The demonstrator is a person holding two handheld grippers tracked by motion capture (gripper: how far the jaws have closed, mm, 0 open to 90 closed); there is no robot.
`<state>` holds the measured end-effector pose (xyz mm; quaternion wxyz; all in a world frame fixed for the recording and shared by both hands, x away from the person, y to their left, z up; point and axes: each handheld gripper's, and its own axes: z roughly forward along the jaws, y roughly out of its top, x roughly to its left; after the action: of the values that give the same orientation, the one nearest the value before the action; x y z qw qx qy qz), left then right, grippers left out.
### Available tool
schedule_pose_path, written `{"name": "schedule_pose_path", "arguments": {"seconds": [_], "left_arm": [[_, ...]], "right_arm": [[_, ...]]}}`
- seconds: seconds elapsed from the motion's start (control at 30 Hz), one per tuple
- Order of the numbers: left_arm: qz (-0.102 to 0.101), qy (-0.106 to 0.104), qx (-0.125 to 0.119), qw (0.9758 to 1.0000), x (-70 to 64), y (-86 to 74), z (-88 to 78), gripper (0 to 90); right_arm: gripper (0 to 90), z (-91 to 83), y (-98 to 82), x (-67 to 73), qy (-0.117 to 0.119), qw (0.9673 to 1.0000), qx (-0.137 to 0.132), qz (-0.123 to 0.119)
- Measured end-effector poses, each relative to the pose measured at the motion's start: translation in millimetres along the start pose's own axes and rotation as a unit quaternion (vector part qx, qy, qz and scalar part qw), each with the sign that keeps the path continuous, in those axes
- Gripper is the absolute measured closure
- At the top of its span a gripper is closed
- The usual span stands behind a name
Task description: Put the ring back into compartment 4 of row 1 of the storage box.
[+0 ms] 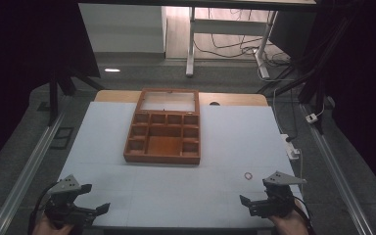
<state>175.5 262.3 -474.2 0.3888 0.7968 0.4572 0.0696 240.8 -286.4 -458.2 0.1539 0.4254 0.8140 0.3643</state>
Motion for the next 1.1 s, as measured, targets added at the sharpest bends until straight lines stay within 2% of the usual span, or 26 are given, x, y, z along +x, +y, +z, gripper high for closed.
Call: {"name": "schedule_pose_path", "arguments": {"seconds": [0.27, 0.43, 0.63, 0.93, 1.1], "left_arm": [[0.0, 0.003, 0.004, 1.0, -0.1, 0.4, 0.7, 4.5], [-0.001, 0.005, 0.006, 1.0, -0.4, 0.6, 1.3, 4.9], [0.0, 0.006, 0.008, 0.9999, -0.7, 0.8, 1.6, 5.1], [-0.001, 0.009, 0.009, 0.9999, -0.8, 0.9, 1.8, 5.3], [-0.002, 0.01, 0.009, 0.9999, -0.7, 0.8, 1.7, 5.2]], "right_arm": [[0.0, 8.7, 5.6, -2.6, 0.012, 0.9999, 0.002, -0.011], [0.0, 16.3, 9.8, -4.7, 0.018, 0.9994, 0.012, -0.026], [0.0, 26.7, 10.7, -8.8, 0.025, 0.999, 0.021, -0.032], [0.0, 40.6, 14.4, -15.4, 0.036, 0.9983, 0.032, -0.034], [0.0, 49.2, 20.0, -20.1, 0.034, 0.9985, 0.033, -0.029]]}}
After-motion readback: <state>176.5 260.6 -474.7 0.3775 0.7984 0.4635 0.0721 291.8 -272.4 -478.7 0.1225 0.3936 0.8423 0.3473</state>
